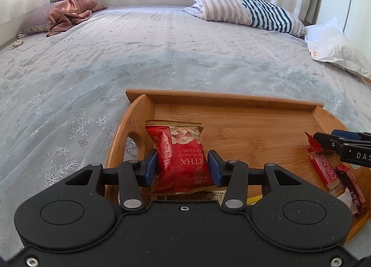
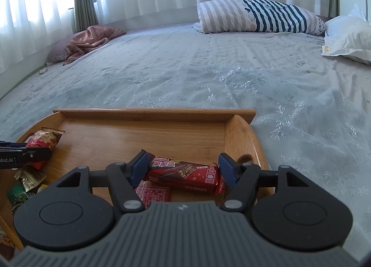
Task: Organize snacks
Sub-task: 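Carry the red chip bag and red bar over the tray with both tools, then open both tools to release the chip bag and red bar onto the tray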
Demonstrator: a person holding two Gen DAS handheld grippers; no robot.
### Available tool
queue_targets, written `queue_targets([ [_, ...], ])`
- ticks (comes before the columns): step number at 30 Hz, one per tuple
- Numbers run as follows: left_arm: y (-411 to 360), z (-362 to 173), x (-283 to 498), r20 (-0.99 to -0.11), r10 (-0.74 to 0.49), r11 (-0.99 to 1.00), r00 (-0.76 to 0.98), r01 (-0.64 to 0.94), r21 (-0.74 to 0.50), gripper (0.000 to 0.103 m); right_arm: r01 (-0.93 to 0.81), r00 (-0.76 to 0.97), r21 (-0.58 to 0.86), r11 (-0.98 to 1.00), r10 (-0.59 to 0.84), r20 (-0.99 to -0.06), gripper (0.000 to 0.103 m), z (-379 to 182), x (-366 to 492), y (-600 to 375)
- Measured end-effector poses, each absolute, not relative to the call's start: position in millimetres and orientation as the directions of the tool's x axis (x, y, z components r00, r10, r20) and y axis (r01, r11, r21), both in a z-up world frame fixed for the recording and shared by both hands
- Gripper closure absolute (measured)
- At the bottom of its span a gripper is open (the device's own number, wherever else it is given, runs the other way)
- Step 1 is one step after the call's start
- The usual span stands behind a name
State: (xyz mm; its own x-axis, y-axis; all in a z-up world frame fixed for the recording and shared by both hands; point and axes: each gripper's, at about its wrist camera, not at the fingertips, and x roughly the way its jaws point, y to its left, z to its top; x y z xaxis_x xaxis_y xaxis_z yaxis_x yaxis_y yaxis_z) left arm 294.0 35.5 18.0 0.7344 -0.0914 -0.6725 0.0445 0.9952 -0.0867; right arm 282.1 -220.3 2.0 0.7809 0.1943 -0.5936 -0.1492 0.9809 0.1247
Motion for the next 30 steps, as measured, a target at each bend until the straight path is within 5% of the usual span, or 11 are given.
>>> queue_targets([
  [15, 34.0, 13.7, 291.5, -0.673, -0.086, 0.996, 0.734, 0.052, -0.071, 0.057, -0.142, 0.783, 0.123, 0.982, 0.187, -0.594, 0.025, -0.1, 281.3, -219.3],
  [30, 28.4, 29.6, 277.1, -0.647, -0.104, 0.994, 0.755, 0.090, -0.055, 0.018, -0.149, 0.801, 0.070, 0.986, 0.162, -0.577, 0.011, 12.4, 269.0, -216.1],
])
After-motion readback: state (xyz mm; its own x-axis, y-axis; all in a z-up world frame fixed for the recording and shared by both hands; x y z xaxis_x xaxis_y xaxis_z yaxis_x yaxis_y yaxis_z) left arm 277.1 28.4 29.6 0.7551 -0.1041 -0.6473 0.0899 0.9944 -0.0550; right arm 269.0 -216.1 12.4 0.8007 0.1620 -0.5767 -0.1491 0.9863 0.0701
